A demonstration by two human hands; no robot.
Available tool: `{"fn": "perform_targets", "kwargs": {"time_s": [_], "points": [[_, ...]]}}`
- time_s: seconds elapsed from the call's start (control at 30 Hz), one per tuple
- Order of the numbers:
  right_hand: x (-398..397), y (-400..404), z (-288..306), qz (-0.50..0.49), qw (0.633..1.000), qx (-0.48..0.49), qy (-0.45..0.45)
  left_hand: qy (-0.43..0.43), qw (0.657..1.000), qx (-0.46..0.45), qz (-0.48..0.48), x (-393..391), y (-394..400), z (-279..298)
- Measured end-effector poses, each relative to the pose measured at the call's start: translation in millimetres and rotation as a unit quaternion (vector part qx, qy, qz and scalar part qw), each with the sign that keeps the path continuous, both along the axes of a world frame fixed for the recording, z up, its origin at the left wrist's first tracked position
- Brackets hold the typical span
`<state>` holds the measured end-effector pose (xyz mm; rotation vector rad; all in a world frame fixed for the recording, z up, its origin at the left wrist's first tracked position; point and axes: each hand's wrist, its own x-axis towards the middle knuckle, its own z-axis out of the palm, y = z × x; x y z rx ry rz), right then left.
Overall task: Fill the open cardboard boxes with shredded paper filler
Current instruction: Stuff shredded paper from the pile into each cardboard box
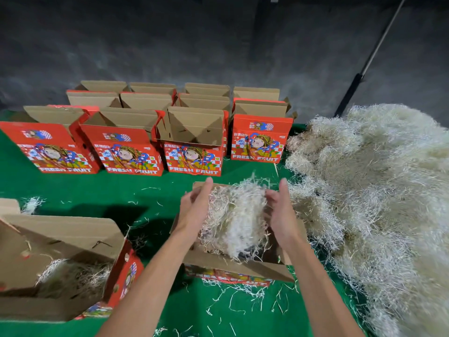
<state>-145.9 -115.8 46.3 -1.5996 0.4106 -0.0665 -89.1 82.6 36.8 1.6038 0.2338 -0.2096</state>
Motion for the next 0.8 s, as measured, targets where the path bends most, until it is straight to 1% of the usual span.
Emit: {"fn": "perform_targets", "kwargs": {"time_s": [0.03, 0.07, 0.1, 0.13, 0.17, 0.23, 0.3, 0.33, 0.37, 0.4, 0.43, 0.47, 0.5, 0.53, 0.6, 0.63, 0.67, 0.73, 0.77, 0.8], "points": [[-0.4, -7.8, -3.5, 0.022, 0.998, -0.066, 0.006, -0.027, 0.999, 0.04, -0.008, 0.1, 5.3, -0.3], [-1.1, -17.0, -7.0, 0.031, 0.985, -0.17, 0.018, -0.051, 0.995, 0.088, -0.02, -0.1, 10.8, 1.6], [-0.9, -26.5, -12.5, 0.033, 0.963, -0.266, 0.03, -0.066, 0.987, 0.139, -0.034, 0.7, 16.5, 2.0], [-0.4, -33.4, -17.2, 0.025, 0.942, -0.332, 0.032, -0.073, 0.979, 0.185, -0.048, 1.3, 20.7, 3.1], [-0.1, -39.1, -22.0, 0.019, 0.93, -0.365, 0.033, -0.079, 0.971, 0.217, -0.067, 1.9, 23.4, 3.0], [2.5, -38.0, -25.9, 0.015, 0.925, -0.377, 0.03, -0.098, 0.948, 0.286, -0.1, 1.0, 25.1, 2.0], [7.2, -26.3, -27.9, 0.042, 0.921, -0.387, 0.026, -0.152, 0.914, 0.366, -0.09, 1.1, 22.0, -1.2], [10.4, -20.2, -29.5, 0.068, 0.922, -0.381, 0.031, -0.181, 0.905, 0.375, -0.085, 1.8, 19.6, -2.0], [14.5, -14.7, -32.6, 0.103, 0.923, -0.368, 0.041, -0.197, 0.904, 0.366, -0.096, 3.4, 16.5, -3.4], [19.0, -9.5, -37.2, 0.15, 0.921, -0.356, 0.059, -0.198, 0.906, 0.351, -0.128, 5.6, 13.6, -6.0], [24.4, -3.9, -42.8, 0.201, 0.911, -0.351, 0.081, -0.181, 0.904, 0.345, -0.175, 7.4, 9.9, -10.3], [29.1, 2.5, -49.7, 0.249, 0.893, -0.359, 0.106, -0.151, 0.893, 0.352, -0.235, 8.9, 5.2, -17.0], [33.9, 9.8, -57.1, 0.288, 0.87, -0.378, 0.131, -0.126, 0.866, 0.382, -0.296, 10.4, -0.7, -25.4], [36.9, 16.8, -65.7, 0.315, 0.847, -0.401, 0.151, -0.121, 0.823, 0.43, -0.35, 11.8, -7.1, -34.8], [42.8, 25.4, -86.8, 0.349, 0.802, -0.451, 0.179, -0.134, 0.723, 0.524, -0.431, 14.5, -18.7, -51.5], [46.8, 27.6, -97.6, 0.365, 0.777, -0.477, 0.189, -0.125, 0.683, 0.55, -0.464, 16.2, -22.2, -58.8], [49.9, 27.3, -108.0, 0.381, 0.753, -0.5, 0.194, -0.106, 0.652, 0.566, -0.493, 19.0, -24.0, -67.3], [55.2, 25.1, -124.7, 0.415, 0.733, -0.503, 0.192, -0.073, 0.594, 0.593, -0.539, 23.6, -22.5, -81.7], [57.7, 24.5, -131.3, 0.444, 0.711, -0.515, 0.178, -0.059, 0.573, 0.602, -0.554, 25.5, -20.8, -88.1], [59.3, 25.2, -137.8, 0.477, 0.676, -0.541, 0.148, -0.045, 0.56, 0.605, -0.564, 27.6, -19.0, -96.8]]}}
